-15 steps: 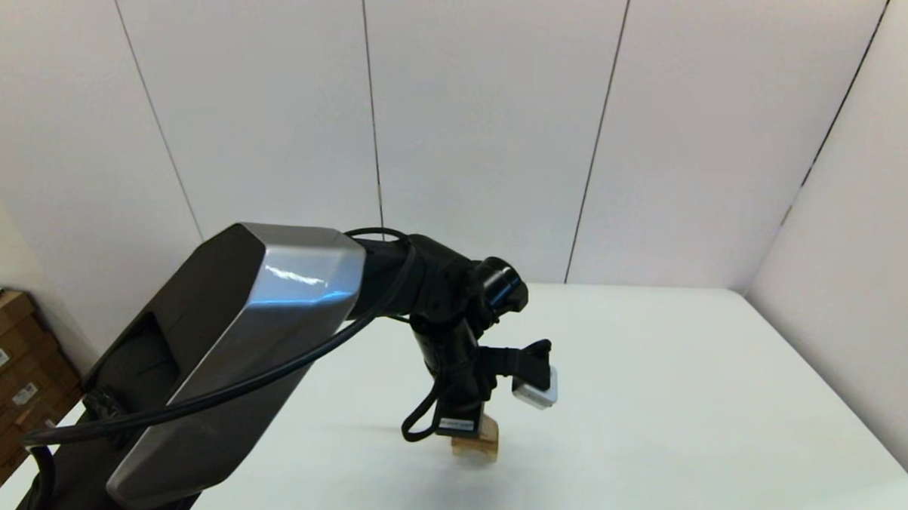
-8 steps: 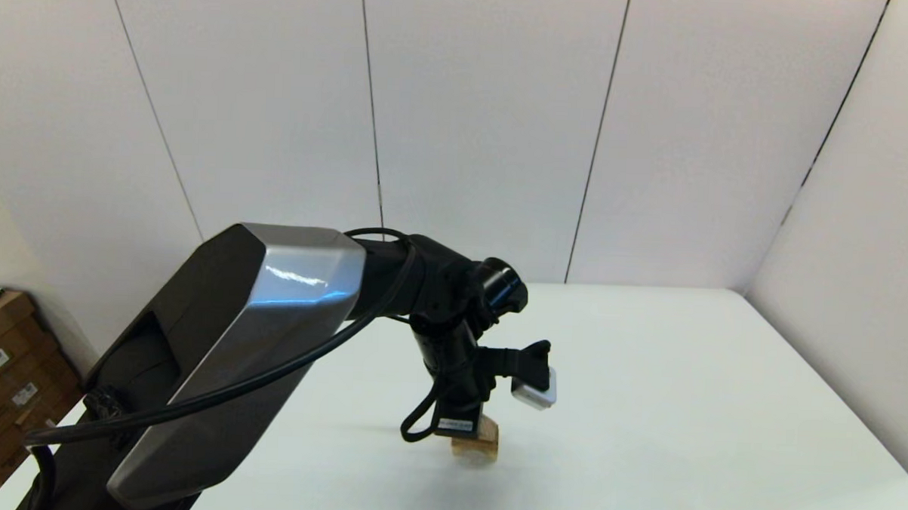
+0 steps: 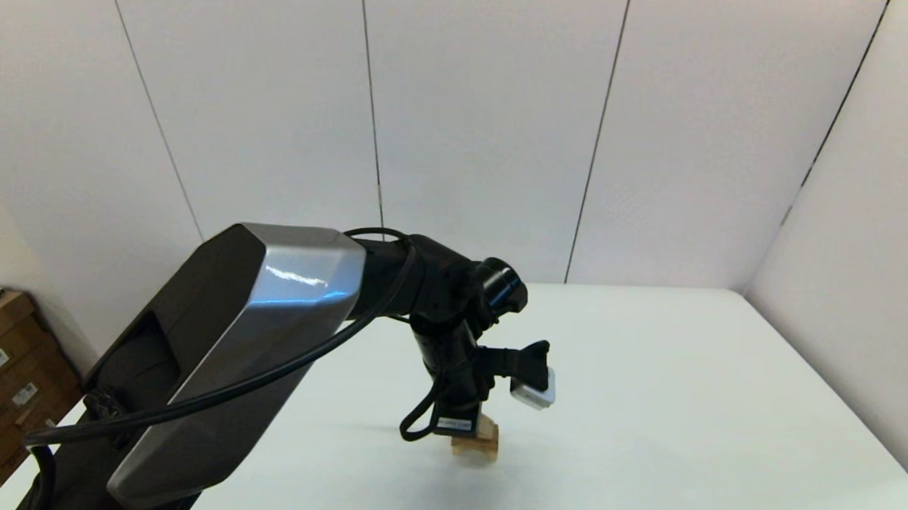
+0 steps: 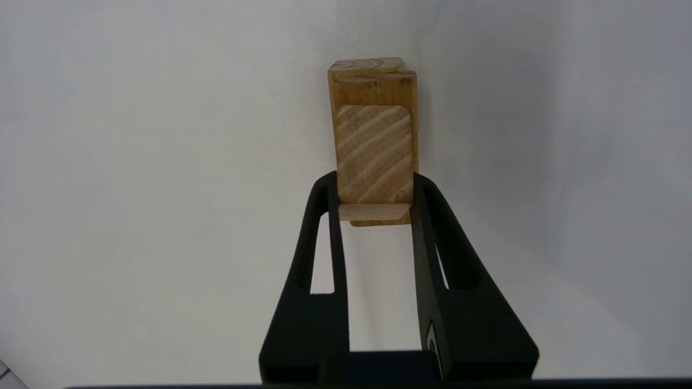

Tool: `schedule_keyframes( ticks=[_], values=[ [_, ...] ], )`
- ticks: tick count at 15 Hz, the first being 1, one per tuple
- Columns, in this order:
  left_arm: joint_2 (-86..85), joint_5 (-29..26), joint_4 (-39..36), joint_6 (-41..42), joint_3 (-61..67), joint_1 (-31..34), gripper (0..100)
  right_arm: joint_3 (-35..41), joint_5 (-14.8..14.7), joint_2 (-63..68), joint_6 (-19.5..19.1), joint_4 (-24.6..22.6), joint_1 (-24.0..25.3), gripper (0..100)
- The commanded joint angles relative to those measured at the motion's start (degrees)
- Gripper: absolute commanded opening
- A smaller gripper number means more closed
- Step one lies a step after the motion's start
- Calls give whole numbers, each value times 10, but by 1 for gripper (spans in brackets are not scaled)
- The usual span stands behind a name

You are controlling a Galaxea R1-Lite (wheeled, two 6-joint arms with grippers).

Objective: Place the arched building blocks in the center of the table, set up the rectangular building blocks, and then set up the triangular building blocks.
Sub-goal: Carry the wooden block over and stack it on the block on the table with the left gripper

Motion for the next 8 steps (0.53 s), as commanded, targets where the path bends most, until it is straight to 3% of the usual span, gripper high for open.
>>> schedule_keyframes(
  ticks=[1, 7, 8],
  values=[
    [1, -1, 3, 3, 0, -1, 0, 0, 0, 0, 0, 0, 0, 100],
    [1, 0, 3, 3, 0, -1, 0, 0, 0, 0, 0, 0, 0, 100],
    [1, 0, 3, 3, 0, -1, 100, 0, 0, 0, 0, 0, 0, 100]
  ],
)
